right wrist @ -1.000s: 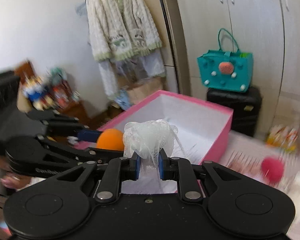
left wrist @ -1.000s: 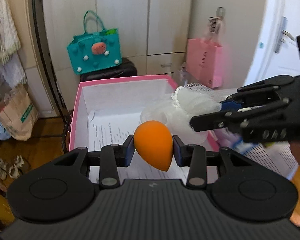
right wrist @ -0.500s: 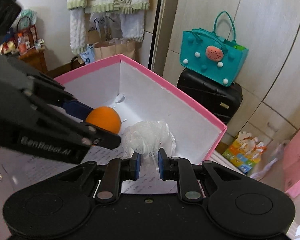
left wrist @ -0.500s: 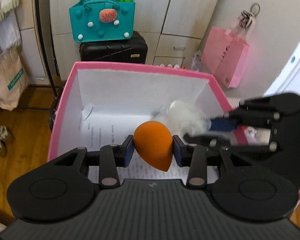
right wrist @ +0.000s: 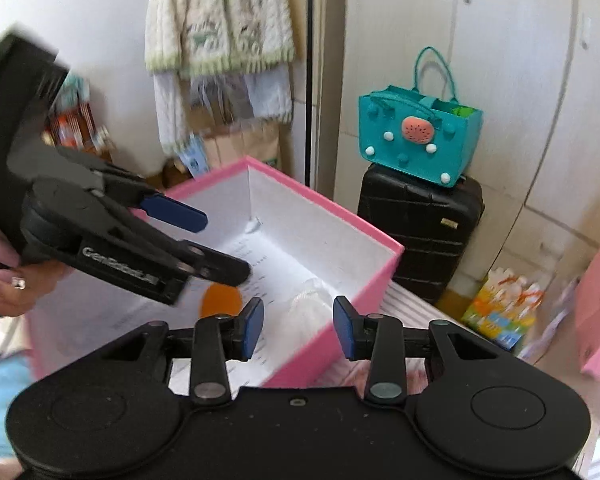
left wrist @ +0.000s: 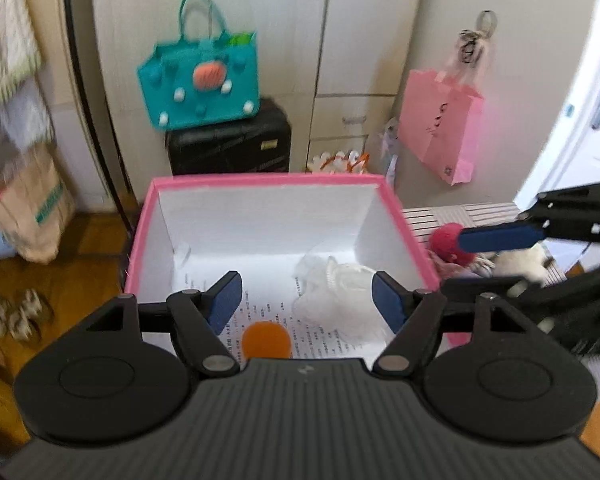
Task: Organize soft objects
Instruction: 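Withdraw both tools and move the right tool to the purple plush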
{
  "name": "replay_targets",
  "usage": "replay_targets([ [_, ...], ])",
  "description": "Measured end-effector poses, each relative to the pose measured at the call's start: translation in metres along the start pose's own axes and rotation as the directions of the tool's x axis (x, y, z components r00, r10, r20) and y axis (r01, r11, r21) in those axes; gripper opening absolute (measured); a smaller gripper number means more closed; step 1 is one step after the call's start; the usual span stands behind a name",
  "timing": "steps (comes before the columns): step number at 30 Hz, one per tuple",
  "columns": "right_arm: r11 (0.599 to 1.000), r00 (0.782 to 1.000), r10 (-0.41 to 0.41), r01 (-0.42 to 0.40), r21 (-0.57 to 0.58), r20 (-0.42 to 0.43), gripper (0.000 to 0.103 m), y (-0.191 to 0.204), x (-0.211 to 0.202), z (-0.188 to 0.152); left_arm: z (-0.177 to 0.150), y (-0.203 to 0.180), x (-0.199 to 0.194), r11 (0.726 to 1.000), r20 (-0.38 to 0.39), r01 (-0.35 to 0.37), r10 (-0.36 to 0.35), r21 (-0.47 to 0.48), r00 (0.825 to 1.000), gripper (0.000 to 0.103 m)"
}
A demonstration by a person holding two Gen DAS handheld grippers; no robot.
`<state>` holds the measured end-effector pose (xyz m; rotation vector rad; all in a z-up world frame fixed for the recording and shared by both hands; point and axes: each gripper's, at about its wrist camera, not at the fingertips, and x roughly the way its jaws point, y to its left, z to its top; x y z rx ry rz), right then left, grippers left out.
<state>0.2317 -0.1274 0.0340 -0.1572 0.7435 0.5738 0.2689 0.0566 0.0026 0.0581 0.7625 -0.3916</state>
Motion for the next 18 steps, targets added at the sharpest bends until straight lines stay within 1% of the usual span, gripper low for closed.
replay_targets([
  [2,0.998,1.0,0.015,-0.015,0.054,0.012,0.045,-0.007,-0.028,-0.009,-0.002,-0.012,-0.02,0.999,0.012,0.007,-0.007,0.05,1.0,0.072],
  [4,0.995,0.999,0.029,-0.031,0.096,0.019,0.045,-0.014,-0.05,-0.019,-0.005,-0.023,-0.036,0.995,0.007,0.027,-0.028,0.093,1.0,0.072],
  [9,0.985,0.998,0.053,-0.058,0.163,0.037,0.047,-0.022,-0.089,-0.048,-0.017,-0.058,-0.066,0.981,0.001,0.082,-0.084,0.175,0.996,0.073],
  [14,0.986,0.999,0.028,-0.035,0.165,0.043,0.048,-0.02,-0.115,-0.075,-0.033,-0.094,-0.081,0.96,-0.027,0.149,-0.147,0.238,0.989,0.073],
  [18,0.989,0.999,0.0,-0.006,0.148,0.042,0.05,-0.018,-0.134,-0.1,-0.048,-0.123,-0.087,0.938,-0.043,0.185,-0.18,0.293,0.983,0.073],
])
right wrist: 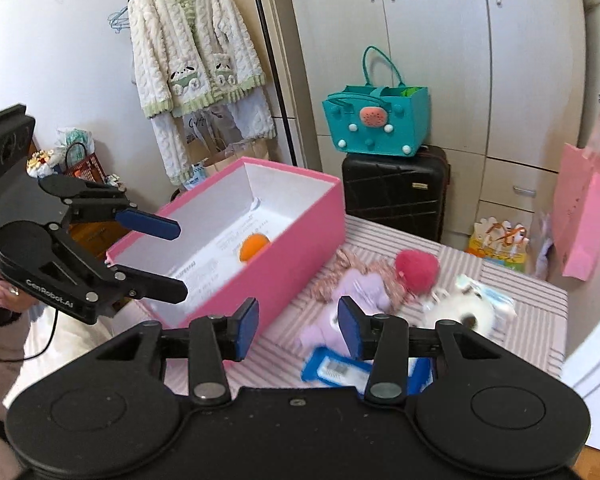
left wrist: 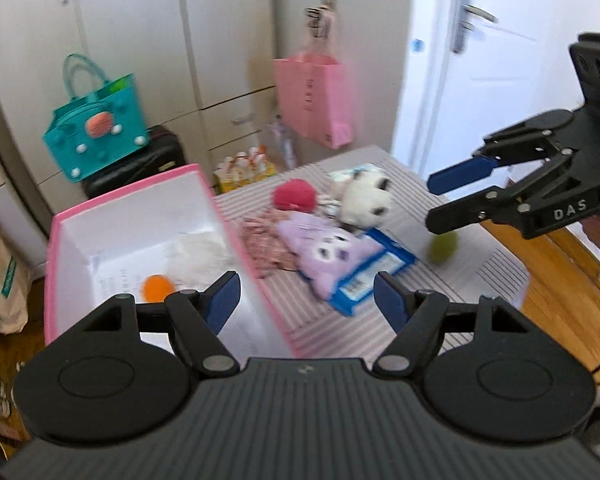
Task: Organize soft objects
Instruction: 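Withdraw both tools and move the right tool to the purple plush, then grasp the purple plush toy with the right tool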
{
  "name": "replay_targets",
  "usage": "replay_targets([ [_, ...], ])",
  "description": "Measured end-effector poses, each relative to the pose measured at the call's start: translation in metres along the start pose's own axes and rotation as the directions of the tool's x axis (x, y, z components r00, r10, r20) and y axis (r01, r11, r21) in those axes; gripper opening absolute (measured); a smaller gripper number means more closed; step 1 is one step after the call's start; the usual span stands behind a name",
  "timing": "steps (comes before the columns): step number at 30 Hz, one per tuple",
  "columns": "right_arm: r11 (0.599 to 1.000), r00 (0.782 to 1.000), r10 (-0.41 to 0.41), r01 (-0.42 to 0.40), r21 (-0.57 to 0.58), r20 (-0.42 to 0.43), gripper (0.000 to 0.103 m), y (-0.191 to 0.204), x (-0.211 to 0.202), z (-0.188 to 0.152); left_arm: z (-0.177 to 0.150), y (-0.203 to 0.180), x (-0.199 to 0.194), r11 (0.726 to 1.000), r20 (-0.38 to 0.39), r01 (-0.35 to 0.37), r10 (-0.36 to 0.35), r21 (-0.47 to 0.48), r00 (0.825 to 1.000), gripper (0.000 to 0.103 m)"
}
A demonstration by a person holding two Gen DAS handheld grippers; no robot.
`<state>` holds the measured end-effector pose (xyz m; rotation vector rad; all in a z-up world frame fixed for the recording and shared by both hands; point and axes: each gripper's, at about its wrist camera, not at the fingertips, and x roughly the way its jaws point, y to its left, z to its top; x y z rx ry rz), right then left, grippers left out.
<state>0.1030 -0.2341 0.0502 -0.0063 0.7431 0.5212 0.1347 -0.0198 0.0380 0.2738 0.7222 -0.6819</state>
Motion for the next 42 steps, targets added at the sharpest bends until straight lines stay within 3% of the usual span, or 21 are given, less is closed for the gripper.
replay_targets([
  [6,1.0,1.0,-0.023,0.023,-0.001,-0.009,0.051,-0.011,-0.016,-0.034,-0.009,-0.034,0.01,0.997,-0.022,0.057,-0.057,0.042,0.998,0.073],
  [13,1.0,1.0,-0.007,0.007,-0.007,-0.004,0.053,-0.026,-0.007,-0.064,-0.024,-0.06,0.038,0.998,-0.039,0.066,-0.065,0.02,0.997,0.073],
  [22,0.986,0.994,-0.106,0.106,-0.131,0.009,0.053,-0.031,0.041,-0.09,-0.027,-0.06,0.082,0.993,-0.032,0.022,-0.026,-0.113,0.999,0.07],
  [26,0.987,0.995,-0.089,0.094,-0.128,0.041,0.053,-0.036,0.055,-0.09,-0.023,-0.055,0.1,0.986,-0.013,-0.037,0.035,-0.161,0.999,0.069],
  [32,0.991,0.995,-0.044,0.055,-0.121,0.087,0.062,-0.038,0.09,-0.086,-0.008,-0.043,0.117,0.974,0.034,-0.069,0.078,-0.218,0.996,0.069],
  [39,0.987,0.994,-0.069,0.079,-0.137,0.08,0.074,-0.042,0.129,-0.07,0.002,-0.035,0.152,0.96,-0.035,-0.116,0.111,-0.253,0.993,0.069],
  [42,0.987,0.995,-0.078,0.086,-0.133,0.066,0.084,-0.046,0.141,-0.067,-0.001,-0.035,0.162,0.956,-0.046,-0.151,0.145,-0.25,0.988,0.069],
])
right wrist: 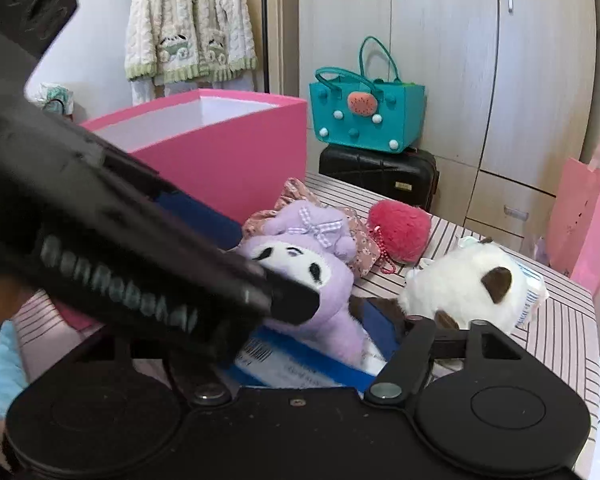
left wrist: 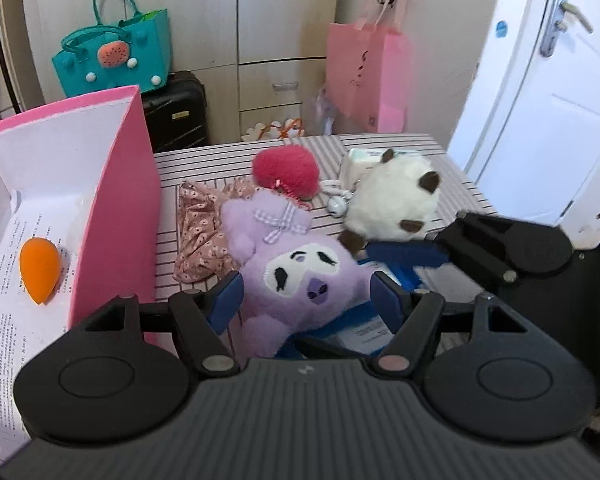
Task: Organize soft objects
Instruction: 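Grasp the purple plush toy with the right tool, then carry the purple plush into the pink box and open the right tool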
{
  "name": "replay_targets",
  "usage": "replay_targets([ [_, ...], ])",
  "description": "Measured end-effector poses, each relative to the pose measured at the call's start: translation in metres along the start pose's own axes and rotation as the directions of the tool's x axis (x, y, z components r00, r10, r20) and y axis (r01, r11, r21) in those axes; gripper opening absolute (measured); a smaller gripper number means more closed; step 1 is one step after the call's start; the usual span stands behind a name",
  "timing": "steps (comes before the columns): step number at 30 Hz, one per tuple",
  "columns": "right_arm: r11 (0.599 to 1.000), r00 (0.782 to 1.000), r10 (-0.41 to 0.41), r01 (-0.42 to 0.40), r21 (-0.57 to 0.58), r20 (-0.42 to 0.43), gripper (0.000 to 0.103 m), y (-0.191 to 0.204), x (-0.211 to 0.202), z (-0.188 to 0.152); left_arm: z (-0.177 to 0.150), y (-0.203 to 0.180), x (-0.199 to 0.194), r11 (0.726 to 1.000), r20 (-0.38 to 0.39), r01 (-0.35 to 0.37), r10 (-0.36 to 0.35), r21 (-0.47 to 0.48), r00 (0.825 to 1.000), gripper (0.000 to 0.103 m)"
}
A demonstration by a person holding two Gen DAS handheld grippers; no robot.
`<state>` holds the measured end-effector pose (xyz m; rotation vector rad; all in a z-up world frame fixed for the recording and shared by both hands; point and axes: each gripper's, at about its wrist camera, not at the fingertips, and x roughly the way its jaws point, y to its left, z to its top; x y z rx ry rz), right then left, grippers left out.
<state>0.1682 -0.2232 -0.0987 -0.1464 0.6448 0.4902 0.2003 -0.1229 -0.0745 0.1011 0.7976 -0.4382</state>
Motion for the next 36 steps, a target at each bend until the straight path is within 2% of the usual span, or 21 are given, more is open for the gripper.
replay_targets([
  [2,1.0,1.0,0.008,-0.008,-0.011,-0.013,0.084,0.0,0.007,-0.003,-0.002,0.001,0.005,1.0,-0.003,-0.02,0.02,0.006,1.0,0.069],
  [5,0.999,0.999,0.033,-0.033,-0.001,0.004,0.083,0.002,0.009,-0.006,-0.004,0.008,0.01,0.999,-0.03,0.019,-0.02,-0.026,0.999,0.059],
  [9,0.998,0.999,0.05,-0.051,0.04,0.017,0.064,-0.003,0.007,-0.006,-0.005,0.013,0.009,0.999,-0.019,0.032,-0.032,-0.042,0.999,0.053],
  [12,0.998,0.999,0.04,-0.041,0.042,0.028,0.059,-0.001,0.003,-0.004,-0.005,0.013,0.003,0.998,-0.007,0.042,-0.042,-0.036,0.999,0.052],
  [18,0.999,0.999,0.013,-0.016,0.047,0.048,0.059,0.009,-0.019,-0.005,-0.008,0.006,-0.018,0.998,0.02,0.06,-0.059,-0.023,0.998,0.052],
  [23,0.995,0.999,0.033,-0.035,0.089,0.025,0.059,0.019,-0.041,-0.005,-0.018,-0.003,-0.042,0.997,0.023,0.072,-0.072,0.009,0.997,0.052],
  [36,0.988,0.992,0.1,-0.089,0.129,-0.081,0.059,0.069,-0.093,-0.012,-0.056,0.007,-0.102,0.978,-0.071,0.207,-0.208,-0.016,0.976,0.052],
])
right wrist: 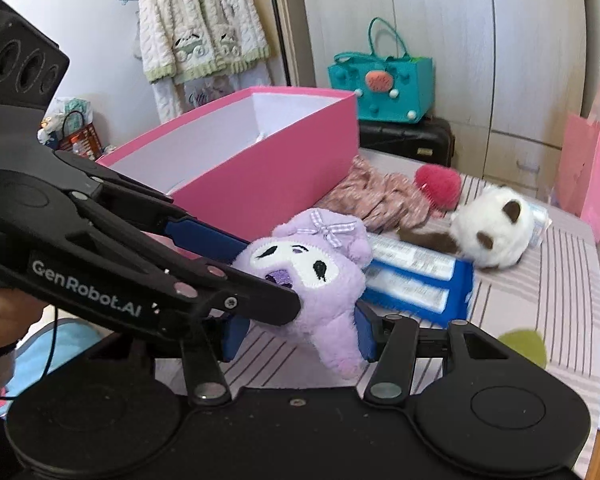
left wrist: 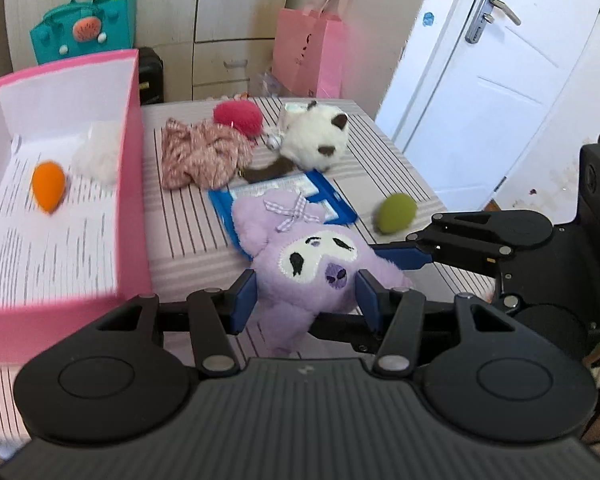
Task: Organize soft objects
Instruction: 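Carry the purple plush into the pink box and open the right tool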
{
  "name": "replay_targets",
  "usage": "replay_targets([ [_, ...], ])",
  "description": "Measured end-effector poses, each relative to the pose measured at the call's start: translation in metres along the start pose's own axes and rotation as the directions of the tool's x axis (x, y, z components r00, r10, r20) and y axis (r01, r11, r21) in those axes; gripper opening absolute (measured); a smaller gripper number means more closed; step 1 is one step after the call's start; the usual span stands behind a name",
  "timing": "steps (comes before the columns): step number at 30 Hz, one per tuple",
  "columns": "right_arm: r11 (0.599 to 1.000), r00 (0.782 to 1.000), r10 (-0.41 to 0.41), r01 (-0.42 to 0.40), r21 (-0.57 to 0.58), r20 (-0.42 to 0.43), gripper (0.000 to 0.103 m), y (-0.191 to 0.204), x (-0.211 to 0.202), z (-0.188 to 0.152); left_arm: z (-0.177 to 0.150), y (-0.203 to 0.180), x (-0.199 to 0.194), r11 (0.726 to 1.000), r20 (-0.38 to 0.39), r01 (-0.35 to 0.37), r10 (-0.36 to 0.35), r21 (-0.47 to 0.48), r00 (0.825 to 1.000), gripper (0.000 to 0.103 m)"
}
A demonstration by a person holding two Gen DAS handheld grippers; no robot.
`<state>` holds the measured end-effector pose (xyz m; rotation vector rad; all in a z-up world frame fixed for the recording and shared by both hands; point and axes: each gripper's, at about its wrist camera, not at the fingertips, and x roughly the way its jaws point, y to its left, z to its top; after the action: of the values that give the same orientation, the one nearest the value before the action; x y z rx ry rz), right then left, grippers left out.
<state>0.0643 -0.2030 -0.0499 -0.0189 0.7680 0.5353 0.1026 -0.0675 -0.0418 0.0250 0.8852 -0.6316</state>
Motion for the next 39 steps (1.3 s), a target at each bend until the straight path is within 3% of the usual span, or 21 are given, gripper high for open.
replay_targets([
  [9,0.997,0.995,0.042,-0.047,-0.056,-0.093,0.059,0.046,-0.013,-0.005,-0.028,0.01,-0.036,0.997,-0.102,0.043,-0.049,-0.064,0.994,0.052],
  [19,0.973,0.981,0.142,-0.163,-0.166,-0.131,0.061,0.102,-0.025,0.017,-0.048,0.039,-0.099,0.987,-0.123,0.043,-0.062,-0.154,0.99,0.052],
  [26,0.946,0.971,0.212,-0.233,-0.224,-0.114,0.061,0.131,-0.014,0.044,-0.05,0.066,-0.134,0.984,-0.083,-0.02,0.005,-0.18,0.997,0.052],
  [32,0.95,0.971,0.236,-0.237,-0.205,-0.026,0.061,0.134,0.003,0.075,-0.031,0.088,-0.152,0.986,0.034,-0.072,0.078,-0.149,0.996,0.052],
  [39,0.97,0.979,0.171,-0.148,-0.191,0.107,0.061,0.121,0.037,0.112,0.014,0.12,-0.133,0.983,0.143,-0.138,0.155,-0.12,0.978,0.052],
])
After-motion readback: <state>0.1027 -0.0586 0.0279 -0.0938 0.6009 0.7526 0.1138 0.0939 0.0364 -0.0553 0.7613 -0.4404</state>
